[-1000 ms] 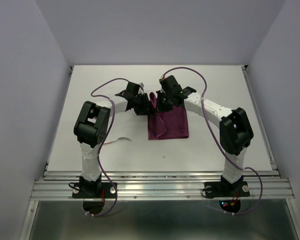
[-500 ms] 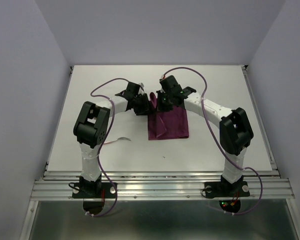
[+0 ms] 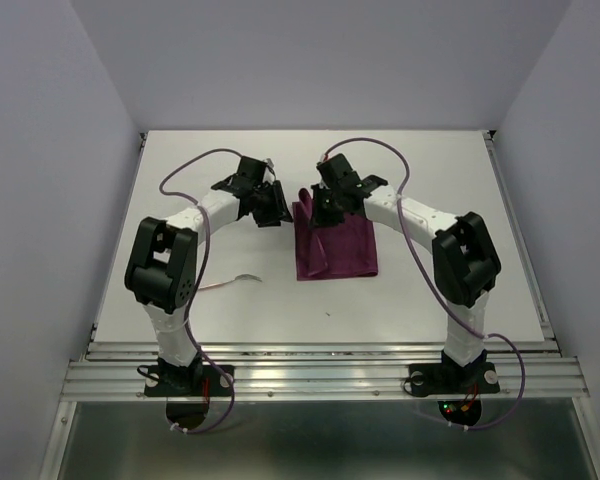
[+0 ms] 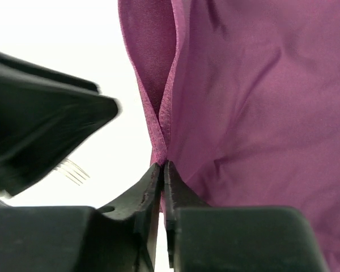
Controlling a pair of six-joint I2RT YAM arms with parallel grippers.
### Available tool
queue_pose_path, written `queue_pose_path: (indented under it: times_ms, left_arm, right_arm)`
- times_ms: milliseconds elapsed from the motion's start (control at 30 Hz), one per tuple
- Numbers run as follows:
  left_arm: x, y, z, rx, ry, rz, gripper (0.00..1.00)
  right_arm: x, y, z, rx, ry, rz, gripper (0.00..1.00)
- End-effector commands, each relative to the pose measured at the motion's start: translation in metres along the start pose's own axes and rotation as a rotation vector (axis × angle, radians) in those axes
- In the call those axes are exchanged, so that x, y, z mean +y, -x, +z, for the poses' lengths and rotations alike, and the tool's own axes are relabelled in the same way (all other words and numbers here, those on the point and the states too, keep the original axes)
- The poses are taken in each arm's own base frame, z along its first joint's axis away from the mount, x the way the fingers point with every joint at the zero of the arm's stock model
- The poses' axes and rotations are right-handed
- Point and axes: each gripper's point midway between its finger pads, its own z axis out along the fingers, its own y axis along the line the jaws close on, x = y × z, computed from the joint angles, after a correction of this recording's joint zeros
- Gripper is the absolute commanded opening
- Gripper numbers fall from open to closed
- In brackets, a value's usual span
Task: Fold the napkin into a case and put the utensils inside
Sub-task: Fold the rectangle-folded napkin at the center of the board, then pick up the rectangle-folded napkin from the center of the board.
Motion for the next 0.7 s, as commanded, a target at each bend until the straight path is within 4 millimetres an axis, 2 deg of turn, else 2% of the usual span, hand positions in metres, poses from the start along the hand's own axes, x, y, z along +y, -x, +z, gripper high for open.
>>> queue_pose_path:
  times_ms: [0,33,67,133,167,233,367,400,467,500,533,600,633,667]
  left_arm:
    - [0.000,0.019,-0.039,-0.083,-0.001,-0.009,0.50]
    - [0.002,0.022,-0.043,-0.094,0.003,-0.017,0.50]
    - [0.006,0.027,-0.048,-0.113,0.009,-0.032,0.50]
    - [0.009,0.039,-0.062,-0.158,0.011,-0.052,0.50]
    - [0.012,0.041,-0.063,-0.164,0.017,-0.057,0.50]
    - [0.012,0.046,-0.068,-0.184,0.017,-0.056,0.51]
    - [0.009,0.047,-0.064,-0.177,0.002,-0.053,0.51]
    - [0.009,0.044,-0.059,-0.162,0.000,-0.055,0.51]
    - [0.003,0.043,-0.054,-0.152,-0.018,-0.048,0.51]
    - [0.001,0.040,-0.049,-0.137,-0.021,-0.044,0.51]
    - [-0.009,0.037,-0.047,-0.129,-0.034,-0.025,0.50]
    - [-0.017,0.029,-0.039,-0.108,-0.041,-0.009,0.50]
    - [-0.023,0.023,-0.036,-0.092,-0.050,0.001,0.50]
    - [-0.024,0.018,-0.032,-0.079,-0.054,-0.002,0.50]
  right_arm:
    - [0.017,0.017,-0.001,-0.041,0.048,-0.010,0.21]
    - [0.019,0.018,0.000,-0.041,0.059,-0.012,0.44]
    - [0.023,0.018,0.001,-0.042,0.080,-0.015,0.55]
    - [0.027,0.022,-0.001,-0.052,0.095,-0.018,0.66]
    - [0.027,0.023,-0.002,-0.057,0.095,-0.019,0.67]
    - [0.025,0.025,-0.006,-0.072,0.081,-0.015,0.68]
    - [0.014,0.033,-0.018,-0.138,0.020,-0.012,0.67]
    - [0.016,0.036,-0.027,-0.159,0.024,-0.013,0.66]
    - [-0.001,0.036,-0.032,-0.168,0.000,0.016,0.63]
    - [-0.008,0.035,-0.035,-0.174,-0.011,0.025,0.60]
    - [-0.023,0.032,-0.041,-0.178,-0.032,0.043,0.52]
    - [-0.038,0.026,-0.047,-0.174,-0.048,0.064,0.43]
    - [-0.043,0.024,-0.056,-0.182,-0.045,0.072,0.35]
    - [-0.063,0.011,-0.055,-0.153,-0.071,0.099,0.31]
